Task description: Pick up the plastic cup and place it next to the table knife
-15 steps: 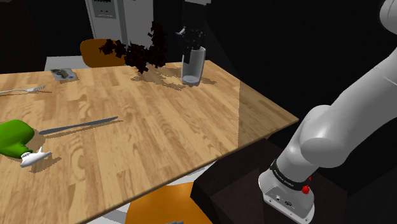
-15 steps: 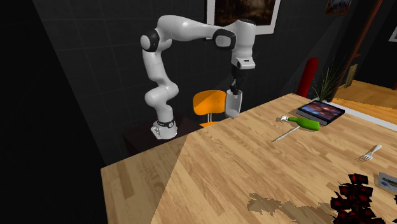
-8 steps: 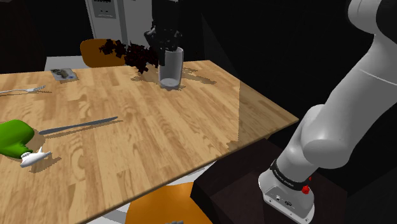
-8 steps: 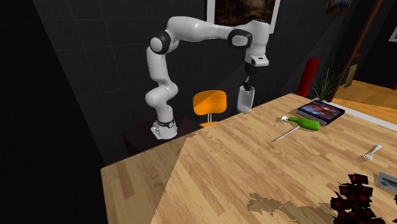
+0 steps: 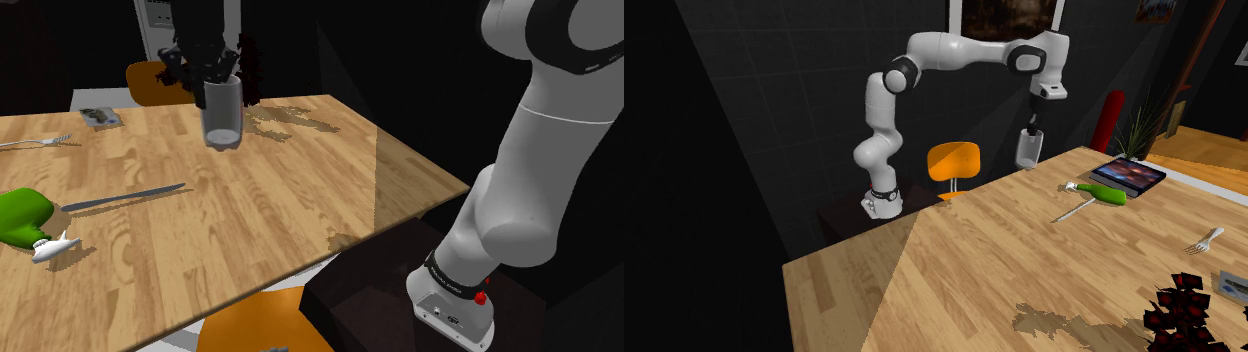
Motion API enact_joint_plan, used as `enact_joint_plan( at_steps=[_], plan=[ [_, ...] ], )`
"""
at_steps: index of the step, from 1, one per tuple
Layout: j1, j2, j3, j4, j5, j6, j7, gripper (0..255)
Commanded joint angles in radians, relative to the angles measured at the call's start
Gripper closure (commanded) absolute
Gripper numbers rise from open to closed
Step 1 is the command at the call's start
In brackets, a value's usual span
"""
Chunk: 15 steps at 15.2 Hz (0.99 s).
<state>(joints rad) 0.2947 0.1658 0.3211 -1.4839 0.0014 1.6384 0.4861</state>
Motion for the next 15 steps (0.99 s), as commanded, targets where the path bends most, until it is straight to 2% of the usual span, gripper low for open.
enact_joint_plan(
  at_steps=[1, 4, 5, 15],
  plan=[
    [0.036, 0.071, 0.018, 0.097, -0.026, -0.027, 0.052, 255],
    [0.097, 0.196, 0.034, 0.269, -0.071, -0.078, 0.115, 255],
    [0.138, 0.275, 0.039, 0.385, -0.098, -0.117, 0.145, 255],
    [0.114, 0.231, 0.035, 0.182, -0.083, 0.042, 0.138, 255]
  ],
)
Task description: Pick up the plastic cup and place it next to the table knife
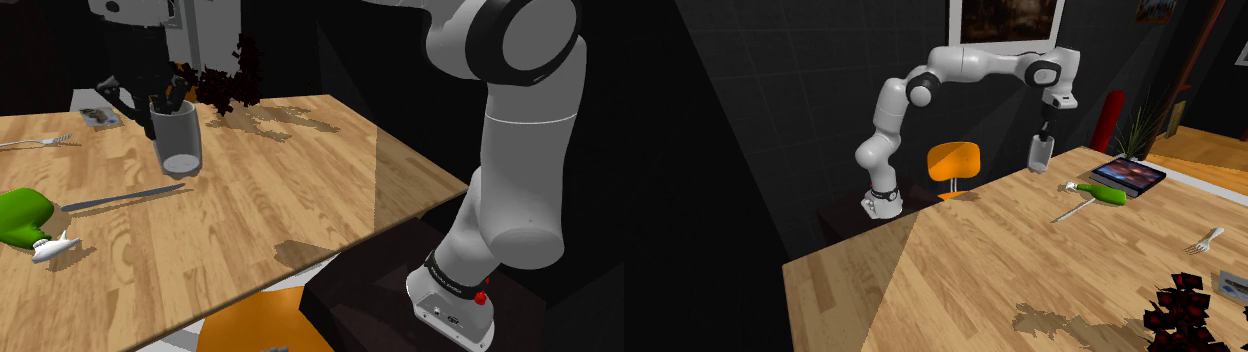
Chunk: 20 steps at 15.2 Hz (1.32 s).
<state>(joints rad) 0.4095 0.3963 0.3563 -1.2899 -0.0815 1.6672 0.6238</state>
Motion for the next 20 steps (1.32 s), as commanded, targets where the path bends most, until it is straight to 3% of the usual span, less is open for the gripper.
enact_joint_plan(
  at_steps=[1, 20],
  plan=[
    [-0.002, -0.002, 0.0, -0.029, 0.0, 0.028, 0.0, 255],
    [-0.015, 0.013, -0.008, -0.264, -0.007, 0.277, 0.0, 255]
  ],
)
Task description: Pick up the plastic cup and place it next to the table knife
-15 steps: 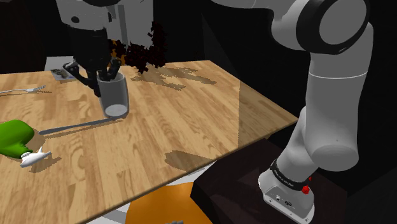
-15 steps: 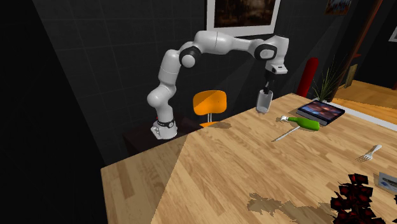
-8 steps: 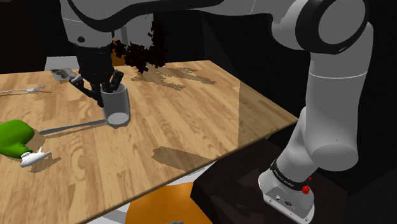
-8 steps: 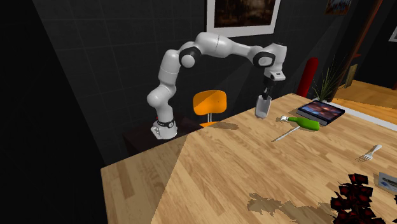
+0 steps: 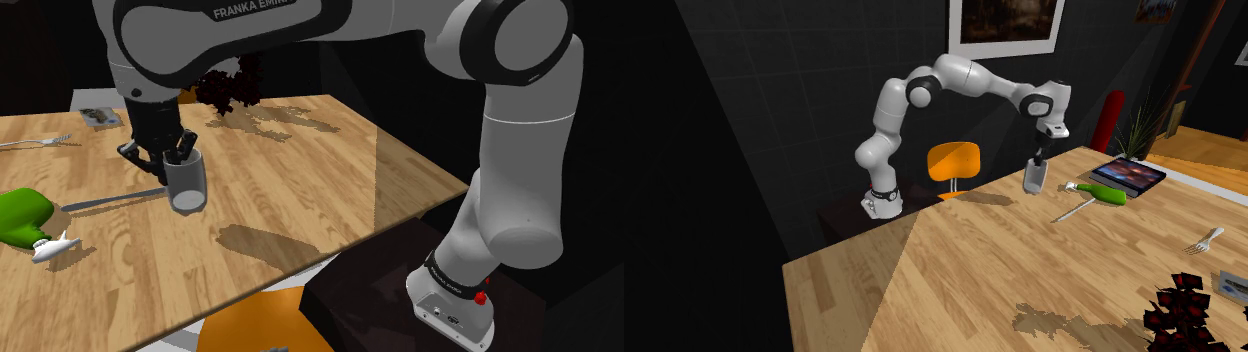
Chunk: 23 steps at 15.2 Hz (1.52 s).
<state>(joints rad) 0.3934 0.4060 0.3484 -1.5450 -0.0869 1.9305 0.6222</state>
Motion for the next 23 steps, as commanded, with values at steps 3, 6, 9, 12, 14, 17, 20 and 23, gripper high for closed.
enact_joint_plan(
  at_steps=[3, 6, 9, 12, 14, 17, 20, 23],
  plan=[
    [0.001, 0.014, -0.002, -0.035, -0.005, 0.049, 0.003, 255],
    [0.001, 0.026, -0.005, -0.059, -0.01, 0.084, 0.004, 255],
    [0.002, 0.035, -0.007, -0.075, -0.014, 0.11, 0.006, 255],
    [0.002, 0.036, -0.007, -0.075, -0.014, 0.11, 0.006, 255],
    [0.002, 0.036, -0.007, -0.075, -0.014, 0.11, 0.006, 255],
    [0.002, 0.035, -0.007, -0.075, -0.014, 0.11, 0.006, 0],
    [0.002, 0.036, -0.007, -0.075, -0.014, 0.11, 0.006, 0],
    [0.001, 0.024, -0.005, -0.057, -0.009, 0.081, 0.003, 0]
  ],
)
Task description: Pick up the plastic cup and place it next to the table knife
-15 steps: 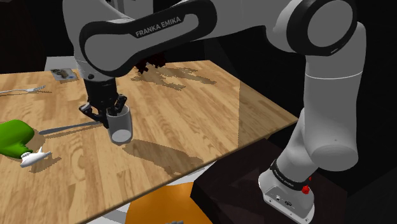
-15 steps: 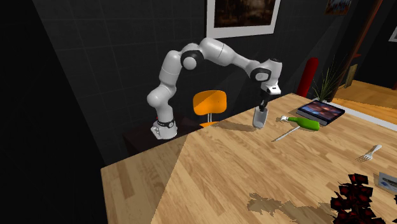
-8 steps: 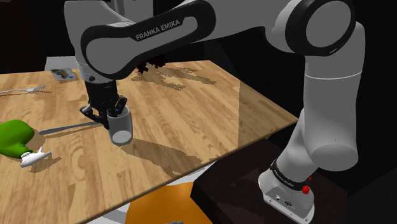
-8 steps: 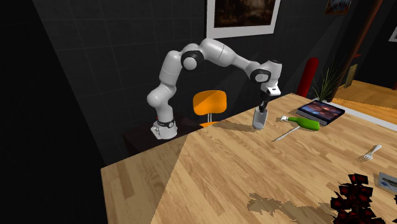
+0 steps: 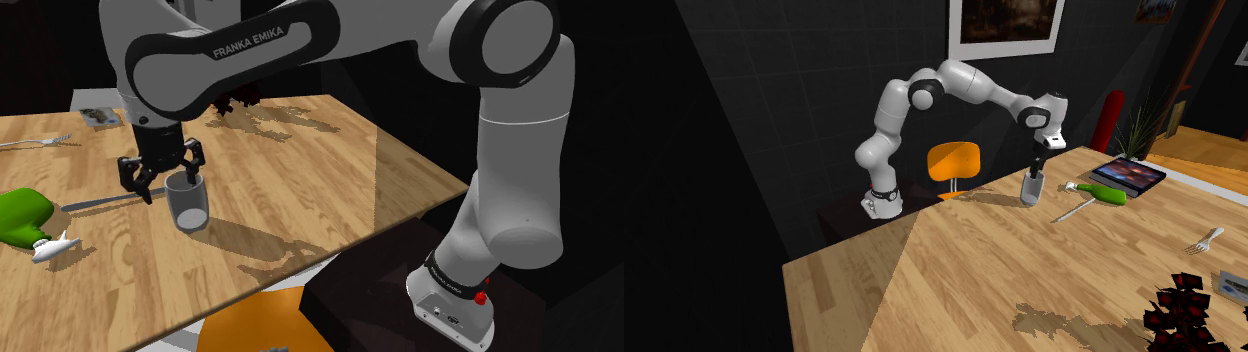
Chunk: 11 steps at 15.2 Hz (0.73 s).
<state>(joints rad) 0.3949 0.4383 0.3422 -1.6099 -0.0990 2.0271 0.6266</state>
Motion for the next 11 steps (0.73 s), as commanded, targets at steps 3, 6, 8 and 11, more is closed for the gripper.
enact_joint_plan(
  at_steps=[3, 6, 8, 11],
  plan=[
    [-0.004, -0.033, 0.006, 0.067, 0.013, -0.098, -0.008, 0],
    [-0.004, -0.033, 0.006, 0.067, 0.013, -0.098, -0.008, 0],
    [-0.004, -0.033, 0.006, 0.067, 0.013, -0.098, -0.008, 0],
    [-0.004, -0.033, 0.006, 0.067, 0.013, -0.098, -0.008, 0]
  ],
)
